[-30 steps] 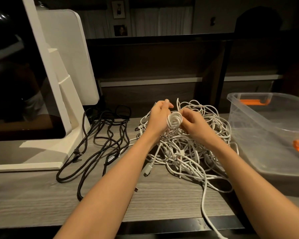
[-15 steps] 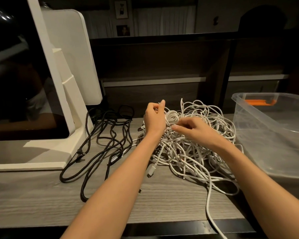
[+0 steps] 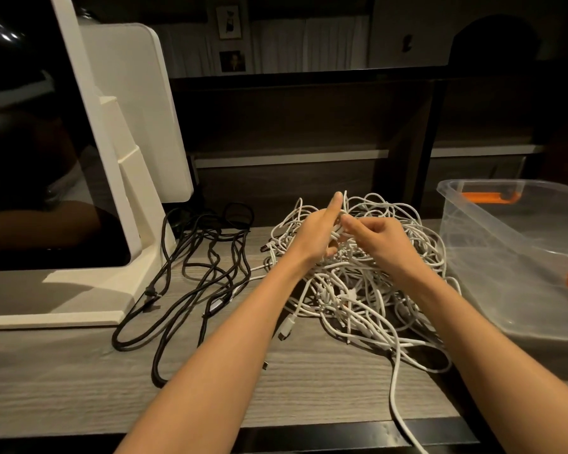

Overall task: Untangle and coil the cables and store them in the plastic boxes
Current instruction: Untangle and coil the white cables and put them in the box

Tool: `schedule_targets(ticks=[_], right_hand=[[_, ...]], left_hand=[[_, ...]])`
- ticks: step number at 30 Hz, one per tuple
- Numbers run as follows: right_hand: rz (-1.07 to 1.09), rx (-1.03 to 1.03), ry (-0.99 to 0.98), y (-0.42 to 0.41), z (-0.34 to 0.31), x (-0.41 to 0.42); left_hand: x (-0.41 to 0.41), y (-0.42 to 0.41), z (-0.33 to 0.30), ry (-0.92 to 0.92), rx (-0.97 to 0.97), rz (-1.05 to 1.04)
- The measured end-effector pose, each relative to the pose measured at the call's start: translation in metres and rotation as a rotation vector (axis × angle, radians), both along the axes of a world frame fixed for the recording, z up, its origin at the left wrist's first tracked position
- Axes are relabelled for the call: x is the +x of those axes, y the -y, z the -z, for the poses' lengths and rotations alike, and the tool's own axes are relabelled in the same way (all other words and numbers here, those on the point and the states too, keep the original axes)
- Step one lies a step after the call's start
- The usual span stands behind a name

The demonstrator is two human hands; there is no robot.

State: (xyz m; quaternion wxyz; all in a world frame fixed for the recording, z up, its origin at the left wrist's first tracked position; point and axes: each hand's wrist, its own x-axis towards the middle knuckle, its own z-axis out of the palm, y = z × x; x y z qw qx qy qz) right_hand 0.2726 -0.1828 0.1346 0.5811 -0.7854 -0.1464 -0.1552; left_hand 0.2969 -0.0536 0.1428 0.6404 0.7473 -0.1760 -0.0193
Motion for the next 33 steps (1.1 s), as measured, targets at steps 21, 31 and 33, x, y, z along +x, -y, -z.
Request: schedule_targets(ticks=[21,31,33], right_hand=[[-0.086,-0.035,-0.122,0.004,-0.001,-0.002],[-0.041,0.006,0.034,-0.007,0.000,-0.009],[-0.141,0.083,-0.014,-0.002,-0.002,-0.010]], left_hand=[[0.010,-0.009,0.006,0.028,-0.067,-0.139],[0.012,-0.009,0.011,0.031,0.019,-0.175],[0.012,-0.010,0.012,0.026,0.032,-0.143]])
